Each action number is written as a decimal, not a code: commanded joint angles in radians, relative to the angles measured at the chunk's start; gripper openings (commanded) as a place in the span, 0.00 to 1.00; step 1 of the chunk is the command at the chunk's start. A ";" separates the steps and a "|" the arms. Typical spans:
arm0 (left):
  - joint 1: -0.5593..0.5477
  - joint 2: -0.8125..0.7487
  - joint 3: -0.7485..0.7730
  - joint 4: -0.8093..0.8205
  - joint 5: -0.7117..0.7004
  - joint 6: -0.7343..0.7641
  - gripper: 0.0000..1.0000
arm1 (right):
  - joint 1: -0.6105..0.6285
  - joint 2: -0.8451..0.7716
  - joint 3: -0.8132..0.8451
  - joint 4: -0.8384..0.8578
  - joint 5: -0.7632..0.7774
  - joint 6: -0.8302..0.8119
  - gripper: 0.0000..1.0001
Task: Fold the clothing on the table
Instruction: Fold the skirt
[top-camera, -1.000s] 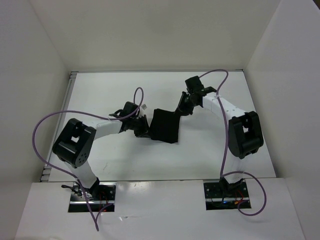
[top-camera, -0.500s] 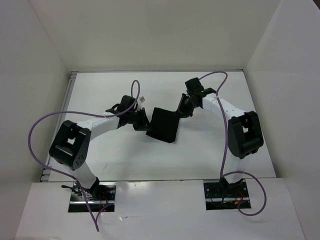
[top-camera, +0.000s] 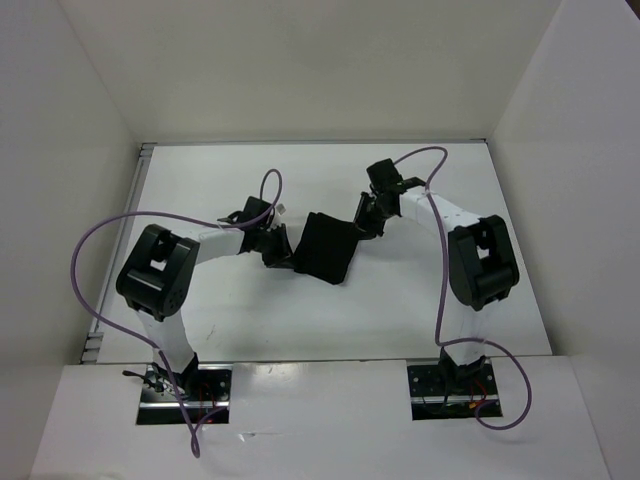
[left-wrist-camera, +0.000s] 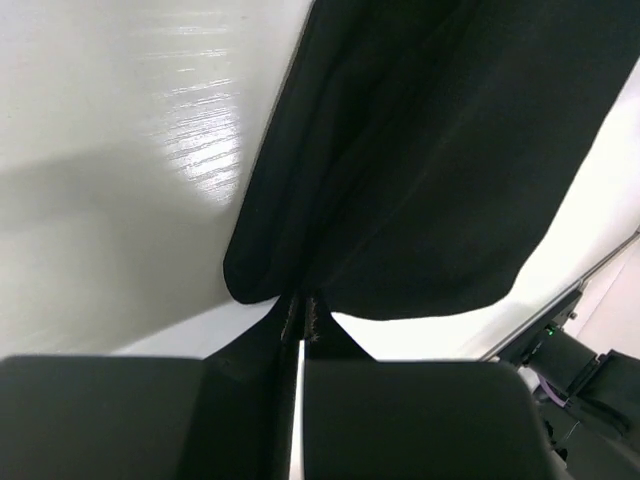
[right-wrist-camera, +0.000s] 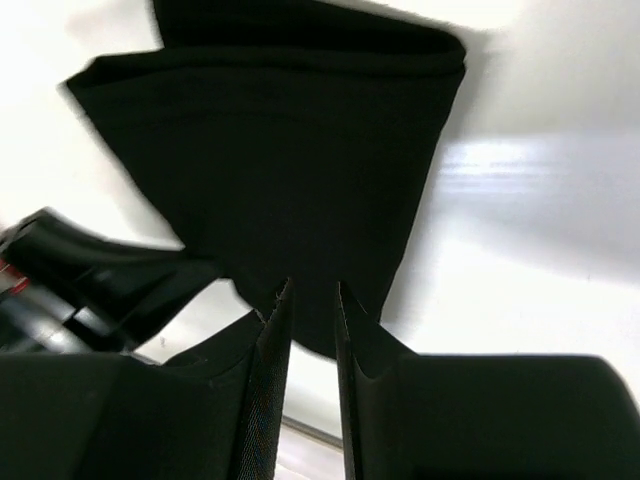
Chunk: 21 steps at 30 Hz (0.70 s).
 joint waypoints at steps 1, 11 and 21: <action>0.010 -0.007 0.040 0.013 -0.009 0.022 0.00 | -0.005 0.083 0.043 0.006 0.033 -0.029 0.28; 0.047 0.005 0.100 -0.054 -0.031 0.051 0.00 | -0.005 0.203 0.114 -0.003 0.043 -0.018 0.28; 0.069 0.131 0.102 -0.080 -0.029 0.051 0.04 | -0.023 0.170 0.114 0.016 0.034 -0.039 0.28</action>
